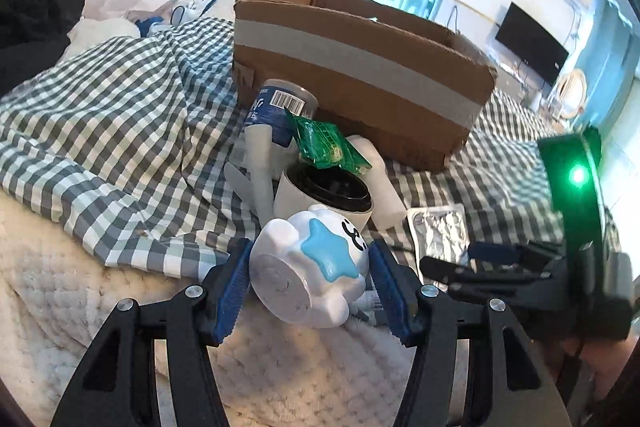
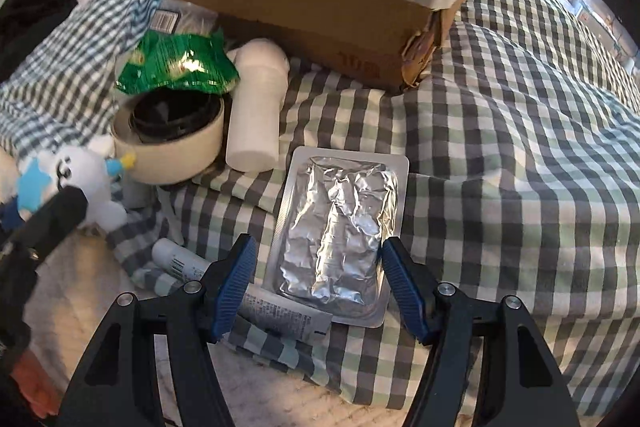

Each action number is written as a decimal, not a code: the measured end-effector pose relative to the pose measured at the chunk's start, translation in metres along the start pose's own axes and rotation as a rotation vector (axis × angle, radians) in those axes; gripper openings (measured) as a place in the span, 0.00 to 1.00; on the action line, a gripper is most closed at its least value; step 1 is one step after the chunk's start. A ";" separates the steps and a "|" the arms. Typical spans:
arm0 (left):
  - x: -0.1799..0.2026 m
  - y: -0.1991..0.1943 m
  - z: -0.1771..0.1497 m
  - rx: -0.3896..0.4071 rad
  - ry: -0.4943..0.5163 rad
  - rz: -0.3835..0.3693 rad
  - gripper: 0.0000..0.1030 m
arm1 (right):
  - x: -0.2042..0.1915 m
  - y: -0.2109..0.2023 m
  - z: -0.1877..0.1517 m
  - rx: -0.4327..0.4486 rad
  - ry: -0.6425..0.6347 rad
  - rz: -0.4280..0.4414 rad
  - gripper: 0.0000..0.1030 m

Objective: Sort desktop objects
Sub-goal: 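Grasp the silver blister pack with the right tool while the left tool holds the toy figure, then carry the toy figure and blister pack over the cardboard box and open both tools, then move both open tools back to the pile of items, then grasp the beige tape roll by its rim with the left tool and lift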

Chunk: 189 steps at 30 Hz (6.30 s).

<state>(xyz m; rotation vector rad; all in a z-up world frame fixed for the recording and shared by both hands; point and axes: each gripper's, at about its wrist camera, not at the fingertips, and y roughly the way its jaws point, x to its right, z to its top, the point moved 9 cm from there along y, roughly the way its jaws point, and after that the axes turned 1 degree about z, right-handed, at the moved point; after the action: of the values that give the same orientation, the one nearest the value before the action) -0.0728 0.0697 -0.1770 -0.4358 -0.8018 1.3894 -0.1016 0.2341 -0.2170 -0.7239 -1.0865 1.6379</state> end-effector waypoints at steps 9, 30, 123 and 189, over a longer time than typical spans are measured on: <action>-0.002 -0.011 0.009 0.059 -0.009 0.011 0.59 | 0.000 0.014 0.003 0.006 -0.047 -0.075 0.65; -0.011 -0.036 0.013 0.098 -0.026 0.040 0.59 | 0.002 -0.061 0.008 0.145 -0.009 -0.020 0.60; 0.039 -0.110 0.144 0.312 0.283 0.237 0.99 | 0.029 -0.179 0.054 0.485 0.209 0.158 0.70; 0.006 -0.013 0.047 0.051 0.027 -0.089 0.78 | 0.007 -0.055 0.048 0.277 0.151 0.136 0.69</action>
<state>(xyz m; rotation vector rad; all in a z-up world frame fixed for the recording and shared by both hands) -0.0980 0.0651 -0.1351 -0.3742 -0.7536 1.3163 -0.1225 0.2310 -0.1462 -0.7360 -0.6986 1.7738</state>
